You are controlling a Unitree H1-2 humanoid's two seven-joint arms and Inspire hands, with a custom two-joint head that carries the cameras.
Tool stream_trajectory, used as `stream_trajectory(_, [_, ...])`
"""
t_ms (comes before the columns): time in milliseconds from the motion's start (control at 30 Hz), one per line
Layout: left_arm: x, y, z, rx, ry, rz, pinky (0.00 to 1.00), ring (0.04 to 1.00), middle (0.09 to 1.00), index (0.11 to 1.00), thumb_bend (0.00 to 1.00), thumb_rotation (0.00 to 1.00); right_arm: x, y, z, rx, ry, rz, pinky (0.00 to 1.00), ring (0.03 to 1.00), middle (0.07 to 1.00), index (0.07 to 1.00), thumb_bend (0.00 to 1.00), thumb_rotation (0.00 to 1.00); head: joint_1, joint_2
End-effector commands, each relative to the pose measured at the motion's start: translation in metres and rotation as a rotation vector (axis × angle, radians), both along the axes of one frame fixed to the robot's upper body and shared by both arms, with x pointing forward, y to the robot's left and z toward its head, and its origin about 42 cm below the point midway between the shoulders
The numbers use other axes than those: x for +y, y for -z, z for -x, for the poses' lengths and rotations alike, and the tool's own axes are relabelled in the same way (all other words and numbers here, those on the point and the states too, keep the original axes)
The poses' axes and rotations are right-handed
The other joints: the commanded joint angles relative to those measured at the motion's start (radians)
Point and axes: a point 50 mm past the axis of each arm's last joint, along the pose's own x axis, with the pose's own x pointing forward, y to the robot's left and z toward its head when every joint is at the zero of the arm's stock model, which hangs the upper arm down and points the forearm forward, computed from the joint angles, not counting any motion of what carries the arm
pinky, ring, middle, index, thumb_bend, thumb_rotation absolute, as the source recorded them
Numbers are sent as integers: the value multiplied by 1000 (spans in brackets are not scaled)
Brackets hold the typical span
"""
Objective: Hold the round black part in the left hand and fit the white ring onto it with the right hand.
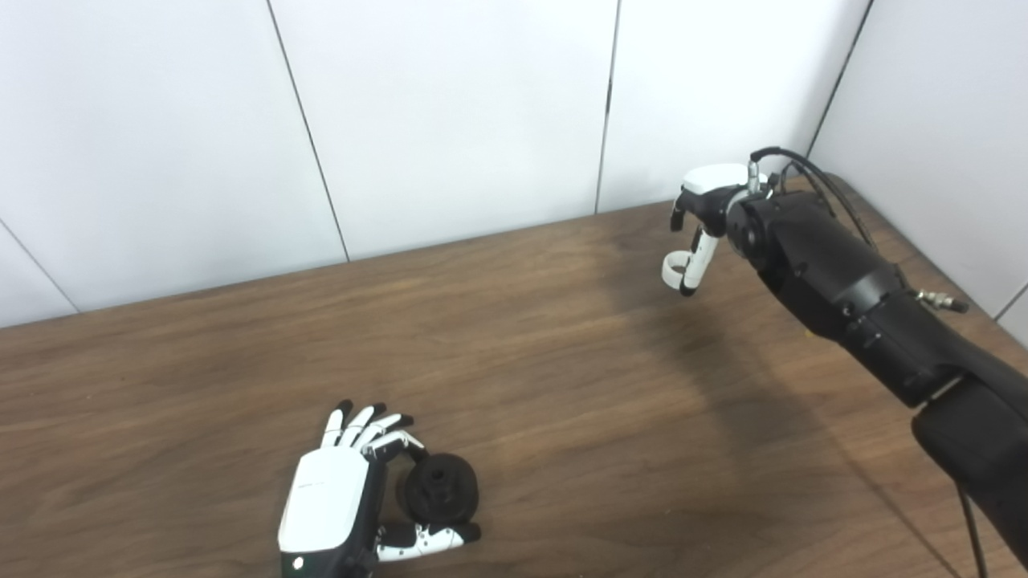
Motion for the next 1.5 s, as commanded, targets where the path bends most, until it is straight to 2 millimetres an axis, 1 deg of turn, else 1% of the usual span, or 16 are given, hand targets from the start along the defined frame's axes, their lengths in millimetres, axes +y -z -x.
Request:
stream_trajectory(0, [4, 10, 11, 38, -4, -21, 1000, 901, 798, 484, 525, 55, -4, -26, -6, -87, 1, 22, 1000, 1000, 1000, 753, 913, 256, -2, 2])
stream_trajectory(800, [5, 9, 11, 37, -2, -19, 1000, 903, 798, 483, 525, 55, -9, -10, 3, -78, 16, 2, 1000, 1000, 1000, 754, 919, 274, -8, 4])
stream_trajectory(1467, [4, 9, 12, 40, 3, -23, 1000, 899, 796, 483, 525, 55, -8, -10, 1, -124, -8, -8, 1000, 1000, 992, 734, 878, 264, -5, 4])
